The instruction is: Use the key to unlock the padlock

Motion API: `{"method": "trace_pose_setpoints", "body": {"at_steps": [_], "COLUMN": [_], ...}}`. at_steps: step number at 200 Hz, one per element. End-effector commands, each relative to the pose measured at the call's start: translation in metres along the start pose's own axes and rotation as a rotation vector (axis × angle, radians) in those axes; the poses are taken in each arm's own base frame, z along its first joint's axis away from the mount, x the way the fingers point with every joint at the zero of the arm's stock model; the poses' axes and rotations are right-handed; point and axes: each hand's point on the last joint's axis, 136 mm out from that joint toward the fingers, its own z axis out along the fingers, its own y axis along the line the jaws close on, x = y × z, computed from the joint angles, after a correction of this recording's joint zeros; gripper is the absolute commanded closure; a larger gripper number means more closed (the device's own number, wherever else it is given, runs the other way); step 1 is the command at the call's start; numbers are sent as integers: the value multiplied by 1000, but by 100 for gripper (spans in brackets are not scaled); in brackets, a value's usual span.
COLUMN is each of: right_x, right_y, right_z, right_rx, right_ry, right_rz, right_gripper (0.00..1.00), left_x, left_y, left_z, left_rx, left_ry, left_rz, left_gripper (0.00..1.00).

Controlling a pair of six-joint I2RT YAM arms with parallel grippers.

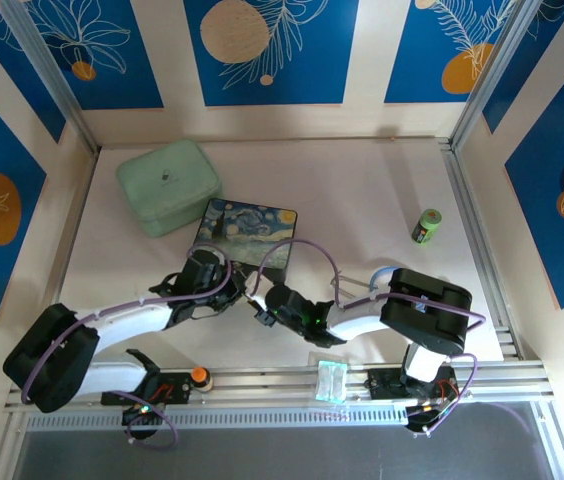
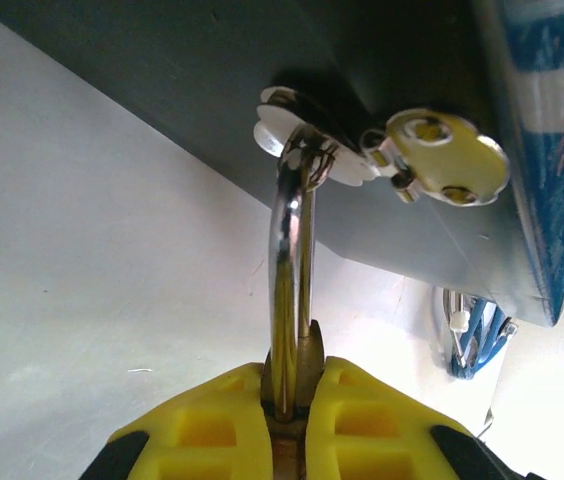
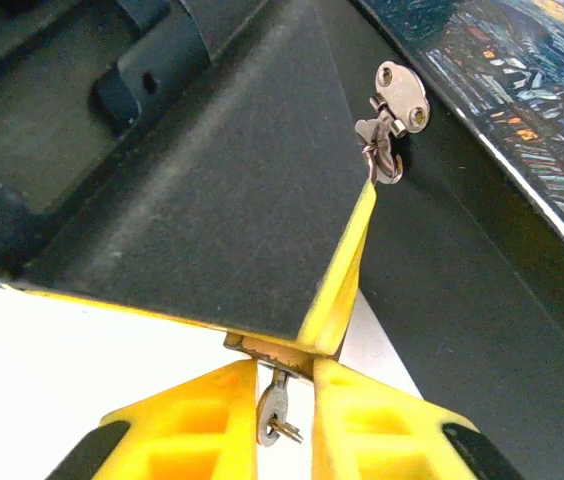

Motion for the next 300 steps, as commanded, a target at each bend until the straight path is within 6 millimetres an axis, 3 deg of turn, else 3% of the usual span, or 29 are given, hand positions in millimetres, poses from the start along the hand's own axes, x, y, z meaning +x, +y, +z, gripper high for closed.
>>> {"method": "trace_pose_setpoints", "body": {"at_steps": [1, 17, 36, 57, 168, 252, 300], "right_x": [-22, -14, -7, -2, 48, 58, 43], "right_y": [-9, -18, -25, -21, -60, -70, -64], "right_z": [3, 1, -3, -4, 3, -3, -6], "right_rx": [8, 15, -95, -176, -83, -41, -88], "right_ry": [-56, -41, -21, 15, 212, 256, 219], "right_rz": [29, 79, 234, 300, 602, 702, 707], "right_gripper": [85, 90, 90, 89, 87, 82, 74], "left_x": [13, 13, 13, 12, 14, 14, 12], "left_y": [3, 2, 2, 3, 6, 8, 14], "left_z": [-3, -4, -5, -6, -10, -10, -11], "left_rx": [8, 13, 16, 17, 45, 51, 22], "left_ry": [46, 46, 44, 37, 27, 20, 5], "left_rz": [-8, -5, -3, -6, -29, -37, -34], "left_gripper": [100, 100, 100, 100, 100, 100, 100]}}
